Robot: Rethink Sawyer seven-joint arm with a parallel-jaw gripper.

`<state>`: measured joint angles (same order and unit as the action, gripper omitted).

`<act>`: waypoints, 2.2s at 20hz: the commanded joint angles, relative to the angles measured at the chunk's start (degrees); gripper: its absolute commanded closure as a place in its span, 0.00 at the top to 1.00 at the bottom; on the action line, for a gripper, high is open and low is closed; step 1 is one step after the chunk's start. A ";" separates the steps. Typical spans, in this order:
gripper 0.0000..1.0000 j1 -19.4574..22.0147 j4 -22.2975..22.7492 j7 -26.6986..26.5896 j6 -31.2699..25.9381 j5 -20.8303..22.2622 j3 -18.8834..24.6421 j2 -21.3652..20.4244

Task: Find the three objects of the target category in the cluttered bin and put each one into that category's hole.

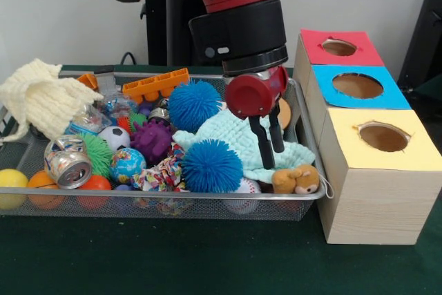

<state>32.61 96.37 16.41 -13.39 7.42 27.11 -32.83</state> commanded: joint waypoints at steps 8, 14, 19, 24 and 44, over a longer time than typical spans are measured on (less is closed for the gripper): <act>1.00 2.27 -0.28 10.09 4.57 5.32 4.77 4.26; 1.00 3.22 0.40 9.83 4.29 6.30 6.55 5.61; 1.00 3.97 0.42 9.77 4.31 7.21 7.59 6.91; 1.00 2.99 -0.70 9.94 3.93 7.96 6.32 7.80; 1.00 -2.48 -4.52 10.53 1.40 9.45 -1.42 9.55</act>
<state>29.95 95.64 16.41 -11.89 14.14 28.87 -25.23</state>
